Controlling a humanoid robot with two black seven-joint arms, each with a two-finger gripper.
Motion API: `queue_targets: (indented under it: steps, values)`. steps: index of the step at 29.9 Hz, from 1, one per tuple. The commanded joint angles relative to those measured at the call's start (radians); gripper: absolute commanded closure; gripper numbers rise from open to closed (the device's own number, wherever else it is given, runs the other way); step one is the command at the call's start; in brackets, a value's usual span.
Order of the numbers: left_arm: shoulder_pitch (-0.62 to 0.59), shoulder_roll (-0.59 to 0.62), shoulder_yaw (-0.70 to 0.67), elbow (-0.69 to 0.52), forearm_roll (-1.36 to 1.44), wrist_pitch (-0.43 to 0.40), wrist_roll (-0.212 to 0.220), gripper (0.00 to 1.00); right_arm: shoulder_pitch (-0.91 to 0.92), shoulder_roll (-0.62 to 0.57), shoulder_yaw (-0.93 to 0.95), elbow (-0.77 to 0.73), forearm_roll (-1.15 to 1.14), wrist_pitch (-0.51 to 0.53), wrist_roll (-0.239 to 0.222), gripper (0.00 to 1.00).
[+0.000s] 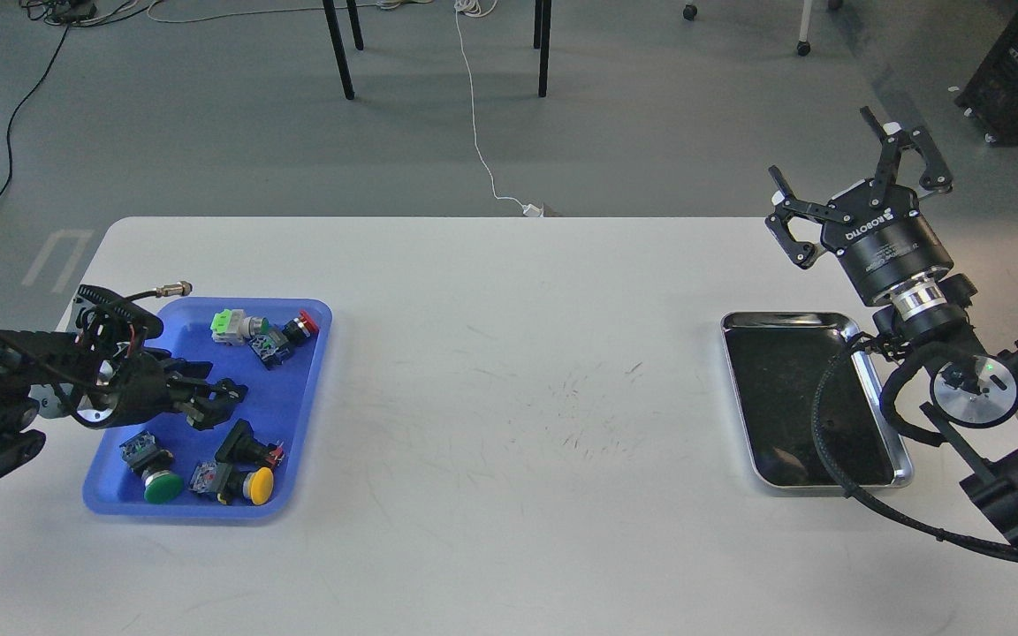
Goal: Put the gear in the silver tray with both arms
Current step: 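Grasp another black gear in the blue tray with the left gripper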
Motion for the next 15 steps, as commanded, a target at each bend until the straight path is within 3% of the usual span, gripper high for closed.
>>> queue_targets:
  steps: [1,6,15]
  values:
    - [0.0,0.0,0.003,0.0,-0.001,-0.001,-0.003,0.63,0.0,0.001,0.002,0.0,-0.001,0.0,0.0,0.03]
    - [0.005,0.002,0.005,0.0,0.002,-0.004,-0.003,0.72,0.0,0.0,0.002,0.0,0.0,0.0,0.0,0.03]
    - [-0.011,0.022,0.0,-0.02,-0.003,-0.009,-0.006,0.78,0.0,-0.002,0.003,0.0,-0.002,0.0,0.002,0.03]
